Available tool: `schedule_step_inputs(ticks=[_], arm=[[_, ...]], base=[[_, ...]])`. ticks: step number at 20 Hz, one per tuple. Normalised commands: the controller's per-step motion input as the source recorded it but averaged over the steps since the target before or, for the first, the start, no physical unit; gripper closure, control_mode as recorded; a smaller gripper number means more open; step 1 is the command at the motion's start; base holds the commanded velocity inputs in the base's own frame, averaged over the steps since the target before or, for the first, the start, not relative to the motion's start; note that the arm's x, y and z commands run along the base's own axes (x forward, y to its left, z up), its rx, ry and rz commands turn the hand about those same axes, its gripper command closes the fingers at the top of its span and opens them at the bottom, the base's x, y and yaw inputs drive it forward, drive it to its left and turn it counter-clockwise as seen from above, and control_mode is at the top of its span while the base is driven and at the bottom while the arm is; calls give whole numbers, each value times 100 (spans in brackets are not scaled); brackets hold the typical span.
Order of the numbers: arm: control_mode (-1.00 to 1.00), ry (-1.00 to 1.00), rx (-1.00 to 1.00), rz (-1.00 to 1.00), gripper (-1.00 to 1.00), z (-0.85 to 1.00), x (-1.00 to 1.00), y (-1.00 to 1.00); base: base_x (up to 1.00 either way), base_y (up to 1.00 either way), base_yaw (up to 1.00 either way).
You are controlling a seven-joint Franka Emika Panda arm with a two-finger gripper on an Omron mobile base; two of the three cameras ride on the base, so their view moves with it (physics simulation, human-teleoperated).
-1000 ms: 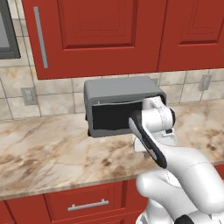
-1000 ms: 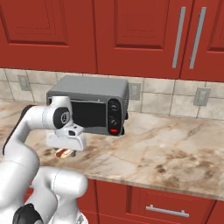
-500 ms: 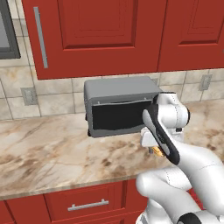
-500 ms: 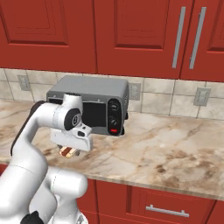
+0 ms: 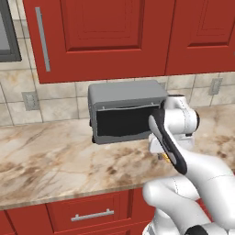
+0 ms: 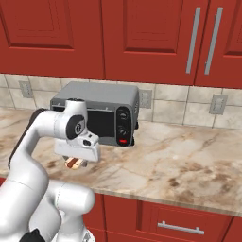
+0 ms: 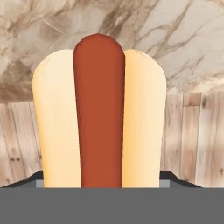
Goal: Store the hot dog in the freezer for long-term storage. Close the freezer door after placing the cooked food.
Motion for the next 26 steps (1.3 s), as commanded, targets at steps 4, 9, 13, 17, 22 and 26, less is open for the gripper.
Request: schedule_step_inputs(ticks=[4,9,13,17,22,26], arm=[[-100,-5,-9,0,100,21,-16,0],[-100,-11,0,0,100,3,-24,0],[-100,0,0,0,100,0,-2,0],[-100,0,0,0,100,0,0,0],[-100,0,0,0,100,0,-8,0],[100,0,0,0,100,0,0,0]], base=[[0,0,0],[0,0,0],[0,0,0],[0,0,0],[0,0,0],[-36,0,0]])
